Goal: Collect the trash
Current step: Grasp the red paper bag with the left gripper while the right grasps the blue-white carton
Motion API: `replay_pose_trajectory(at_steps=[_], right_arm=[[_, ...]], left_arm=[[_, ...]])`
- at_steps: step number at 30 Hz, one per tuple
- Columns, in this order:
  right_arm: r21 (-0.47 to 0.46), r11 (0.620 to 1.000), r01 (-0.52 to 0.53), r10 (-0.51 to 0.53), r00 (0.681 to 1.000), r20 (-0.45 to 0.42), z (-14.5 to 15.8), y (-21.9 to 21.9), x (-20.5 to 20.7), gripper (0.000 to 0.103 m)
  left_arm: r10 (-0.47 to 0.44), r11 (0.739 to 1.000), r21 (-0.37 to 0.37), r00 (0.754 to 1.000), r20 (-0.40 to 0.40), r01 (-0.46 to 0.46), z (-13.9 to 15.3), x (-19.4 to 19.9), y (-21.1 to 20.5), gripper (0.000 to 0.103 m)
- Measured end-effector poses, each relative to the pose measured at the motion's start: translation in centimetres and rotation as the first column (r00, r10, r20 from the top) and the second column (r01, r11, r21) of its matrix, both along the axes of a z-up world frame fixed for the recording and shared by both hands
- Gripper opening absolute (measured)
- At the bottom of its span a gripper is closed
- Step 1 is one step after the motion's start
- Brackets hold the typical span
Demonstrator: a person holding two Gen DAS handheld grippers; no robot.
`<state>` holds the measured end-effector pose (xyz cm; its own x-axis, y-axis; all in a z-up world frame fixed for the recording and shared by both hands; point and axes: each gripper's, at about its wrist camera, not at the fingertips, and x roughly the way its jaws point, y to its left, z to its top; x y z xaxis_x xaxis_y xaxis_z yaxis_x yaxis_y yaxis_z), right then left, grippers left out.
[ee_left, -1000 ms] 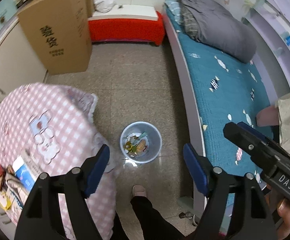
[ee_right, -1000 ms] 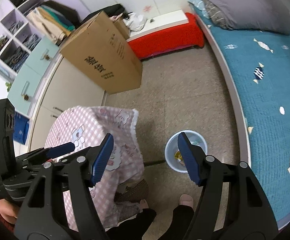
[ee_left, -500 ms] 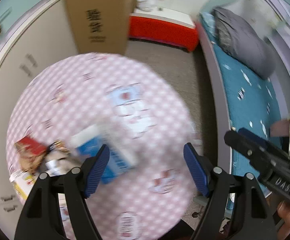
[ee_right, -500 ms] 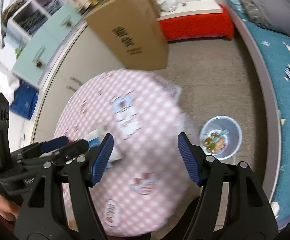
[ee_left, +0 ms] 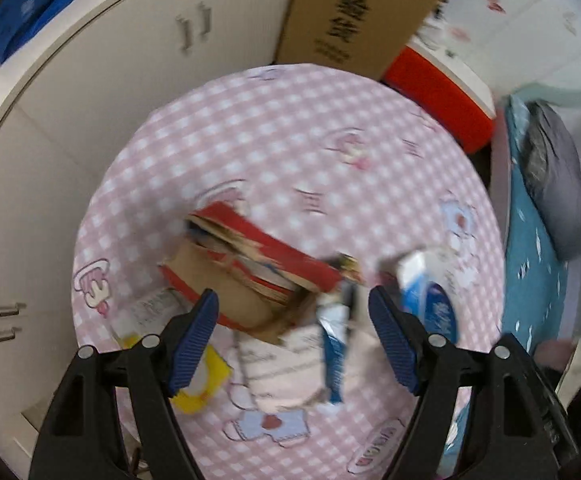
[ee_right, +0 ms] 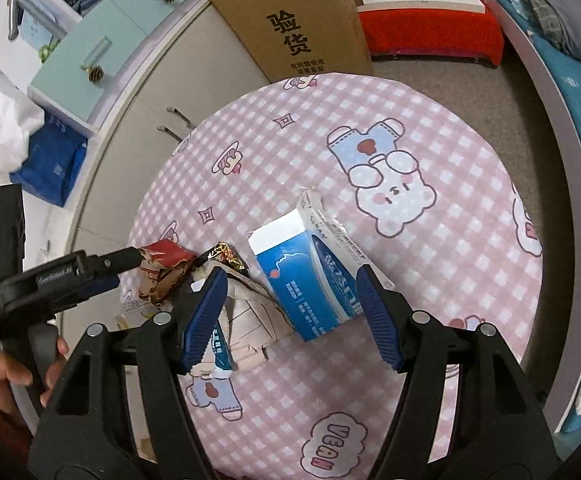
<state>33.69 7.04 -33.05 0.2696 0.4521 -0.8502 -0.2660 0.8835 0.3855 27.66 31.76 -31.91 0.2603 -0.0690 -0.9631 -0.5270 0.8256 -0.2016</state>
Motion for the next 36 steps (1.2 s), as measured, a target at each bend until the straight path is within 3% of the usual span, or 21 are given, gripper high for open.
replay_pose_trajectory(at_steps=[4,6,9,12,19,21,23,24,26,30,36], right_arm=[[-0.042,0.999,0.007,-0.007,1.0,-0.001,-0.7,0.6,0.2,0.066],[-0.078,0.997,0.008,-0.008,1.0,-0.005,-1.4,0.7,0.4,0.066],[-0.107,0.994,0.004,-0.006,1.0,-0.023,-2.5,1.0,0.9,0.066],[-0.124,0.992,0.004,-0.01,0.999,-0.049,-3.9,1.3,1.4,0.066],[-0.133,0.99,0.04,-0.052,0.995,-0.085,-6.3,0.9,3.1,0.066],[-0.119,0.993,0.024,-0.035,0.995,-0.097,-7.0,1.0,3.5,0.066],[-0.095,0.995,0.019,-0.03,0.993,-0.115,-7.5,1.0,3.8,0.059],[-0.095,0.995,0.013,-0.024,0.992,-0.12,-7.8,1.0,4.0,0.048],[-0.1,0.995,-0.009,-0.003,0.992,-0.124,-8.2,1.0,4.2,0.037],[-0.062,0.998,-0.03,0.023,0.993,-0.115,-7.8,0.2,4.4,0.024],[0.018,1.0,0.021,-0.02,0.995,-0.102,-5.7,-4.6,4.7,0.023]], left_arm=[[0.044,0.996,-0.079,0.999,-0.023,-0.045,-2.3,0.2,1.9,0.075],[0.049,0.995,-0.083,0.998,-0.029,-0.051,-3.2,0.4,2.2,0.075],[0.048,0.994,-0.094,0.998,-0.047,-0.052,-4.4,1.1,2.3,0.06],[0.05,0.993,-0.103,0.998,-0.031,-0.053,-4.5,1.6,2.6,0.057],[-0.012,0.998,-0.057,1.0,0.018,0.013,-4.0,2.5,2.4,0.021],[-0.049,0.998,-0.039,0.998,0.045,0.05,-3.3,2.9,1.7,0.017],[-0.1,0.995,-0.014,0.992,0.077,0.101,-2.3,3.3,0.6,0.016],[-0.122,0.992,-0.001,0.989,0.088,0.123,-1.9,3.5,0.0,0.016],[-0.162,0.987,0.015,0.981,0.107,0.161,-0.9,3.8,-1.3,0.016],[-0.216,0.976,0.042,0.968,0.128,0.213,0.9,4.3,-4.1,0.016],[-0.258,0.966,0.062,0.955,0.146,0.252,3.1,5.4,-8.4,0.016]])
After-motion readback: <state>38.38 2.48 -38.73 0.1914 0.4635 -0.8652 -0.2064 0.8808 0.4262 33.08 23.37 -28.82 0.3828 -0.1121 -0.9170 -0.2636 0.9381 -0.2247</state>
